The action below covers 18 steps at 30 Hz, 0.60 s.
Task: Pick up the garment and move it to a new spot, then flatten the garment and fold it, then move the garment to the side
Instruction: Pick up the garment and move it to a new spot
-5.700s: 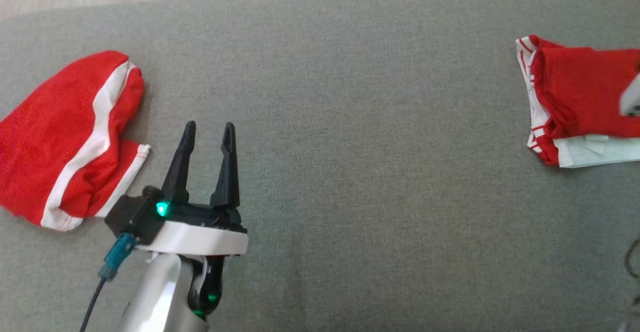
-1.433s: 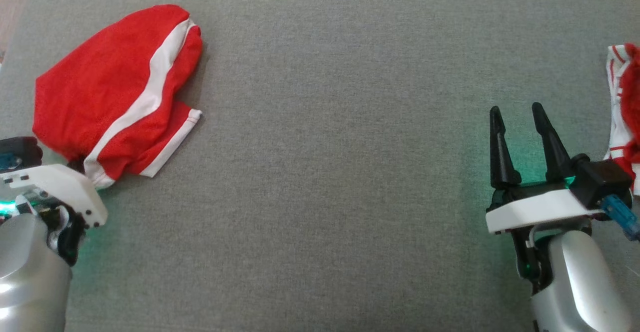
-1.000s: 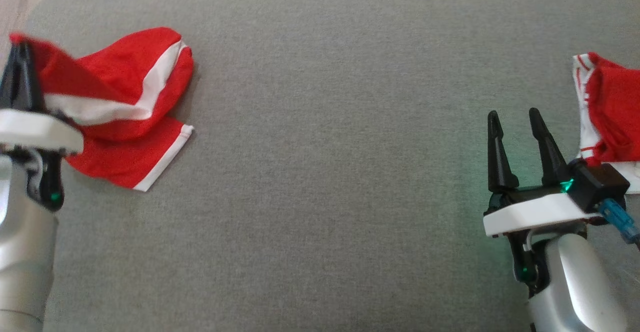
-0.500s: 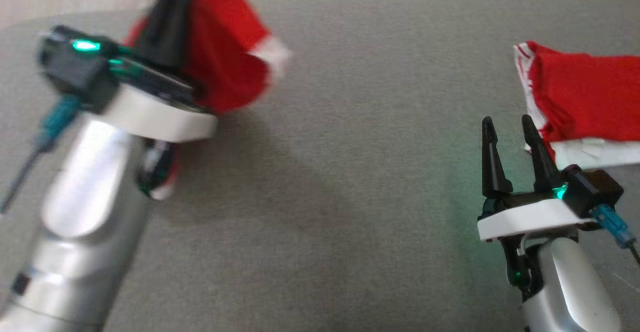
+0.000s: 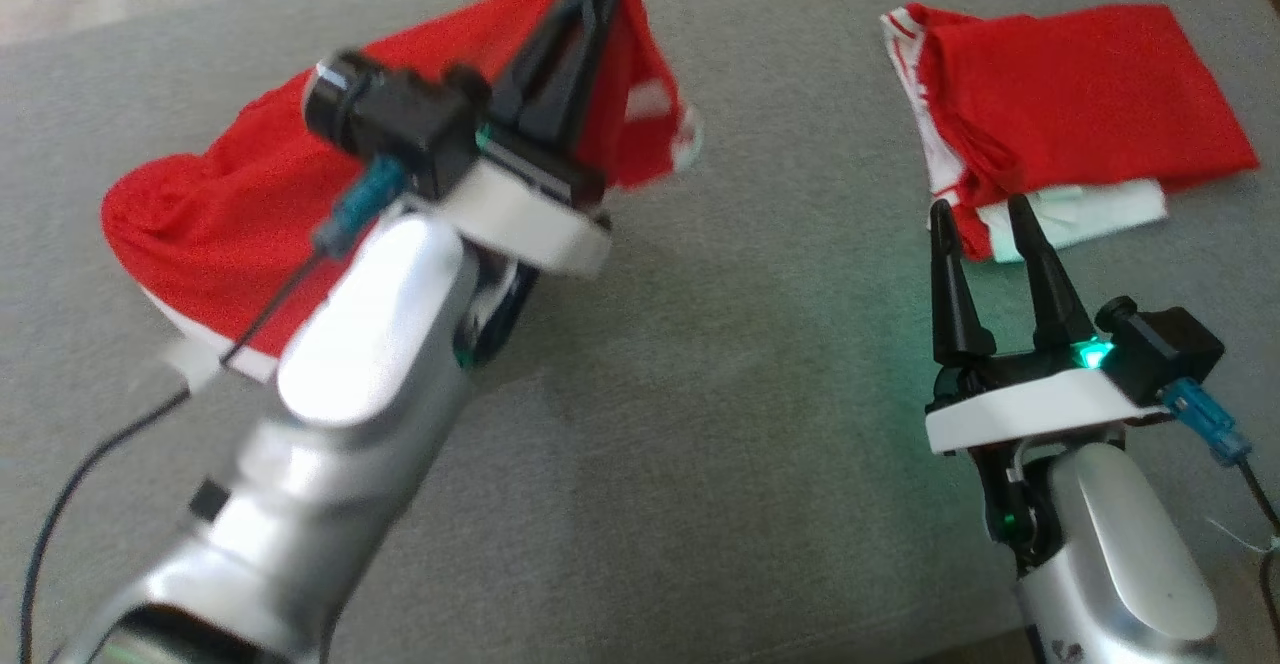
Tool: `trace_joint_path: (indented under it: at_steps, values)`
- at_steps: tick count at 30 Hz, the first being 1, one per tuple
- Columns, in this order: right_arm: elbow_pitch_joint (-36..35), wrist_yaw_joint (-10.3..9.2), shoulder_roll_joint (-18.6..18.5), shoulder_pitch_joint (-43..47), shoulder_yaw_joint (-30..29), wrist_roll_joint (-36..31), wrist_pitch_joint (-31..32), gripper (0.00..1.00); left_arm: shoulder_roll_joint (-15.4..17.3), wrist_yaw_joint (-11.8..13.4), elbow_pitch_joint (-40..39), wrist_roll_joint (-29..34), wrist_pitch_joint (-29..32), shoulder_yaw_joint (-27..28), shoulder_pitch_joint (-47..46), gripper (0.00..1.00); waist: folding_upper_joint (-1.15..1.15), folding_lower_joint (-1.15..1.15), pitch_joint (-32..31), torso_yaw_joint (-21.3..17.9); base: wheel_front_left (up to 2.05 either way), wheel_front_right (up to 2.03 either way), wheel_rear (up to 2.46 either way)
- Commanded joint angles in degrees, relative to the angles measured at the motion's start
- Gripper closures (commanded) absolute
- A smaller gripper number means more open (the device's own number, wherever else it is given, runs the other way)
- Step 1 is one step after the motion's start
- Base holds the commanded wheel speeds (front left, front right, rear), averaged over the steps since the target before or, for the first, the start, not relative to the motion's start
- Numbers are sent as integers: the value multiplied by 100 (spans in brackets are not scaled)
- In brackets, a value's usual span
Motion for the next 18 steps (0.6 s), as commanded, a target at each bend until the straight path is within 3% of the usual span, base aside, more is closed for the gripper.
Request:
trace_joint_path:
  at_steps: [1, 5, 6, 7, 8, 15, 18]
  values:
    - [-135, 39, -8, -184, 161, 47, -73, 0, -19, 91, -3, 31, -134, 306, -536, 100, 0, 0, 113, -177, 0, 0, 0]
    - [-177, 39, -8, -189, 153, 68, -75, 0, -172, 269, 349, -2, -264, 573, -863, 100, 0, 0, 131, -201, 0, 0, 0]
    - [-184, 39, -8, -182, 152, 69, -76, 0, -197, 305, 428, -3, -276, 627, -917, 80, 0, 0, 133, -189, 0, 0, 0]
    - [-189, 39, -8, -175, 154, 67, -76, 0, -216, 317, 507, 4, -285, 659, -954, 4, 0, 0, 131, -168, 0, 0, 0]
    - [-192, 39, -8, -167, 148, 62, -76, 0, -231, 313, 590, 5, -290, 682, -976, 0, 0, 0, 124, -133, 0, 0, 0]
    - [-194, 39, -8, -139, 53, -1, -77, 0, -178, 221, 741, 118, -297, 915, -802, 0, 0, 0, 44, 171, 0, 0, 0]
    - [-192, 39, -8, -125, 13, -48, -77, 0, -8, 151, 626, 173, -298, 1119, -509, 0, 0, 0, -35, 343, 0, 0, 0]
